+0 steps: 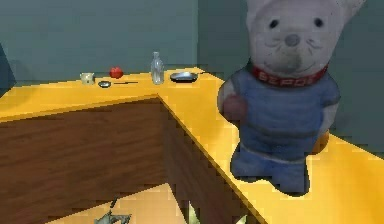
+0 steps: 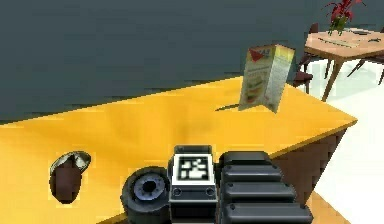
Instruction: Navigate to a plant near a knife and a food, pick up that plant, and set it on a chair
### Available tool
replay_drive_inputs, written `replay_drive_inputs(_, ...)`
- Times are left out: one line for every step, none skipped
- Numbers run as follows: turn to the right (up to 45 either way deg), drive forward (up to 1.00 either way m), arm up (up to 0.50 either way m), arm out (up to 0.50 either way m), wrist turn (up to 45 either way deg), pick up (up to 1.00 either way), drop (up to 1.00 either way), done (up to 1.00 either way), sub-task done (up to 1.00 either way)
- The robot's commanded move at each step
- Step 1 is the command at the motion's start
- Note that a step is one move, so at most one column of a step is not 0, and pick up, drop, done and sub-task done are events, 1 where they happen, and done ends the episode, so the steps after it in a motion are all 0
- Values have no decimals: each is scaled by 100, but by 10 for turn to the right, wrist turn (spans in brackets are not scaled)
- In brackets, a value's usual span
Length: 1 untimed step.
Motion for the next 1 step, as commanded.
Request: replay_drive_inputs(-450,0,0,0,0,0,0,0,0)
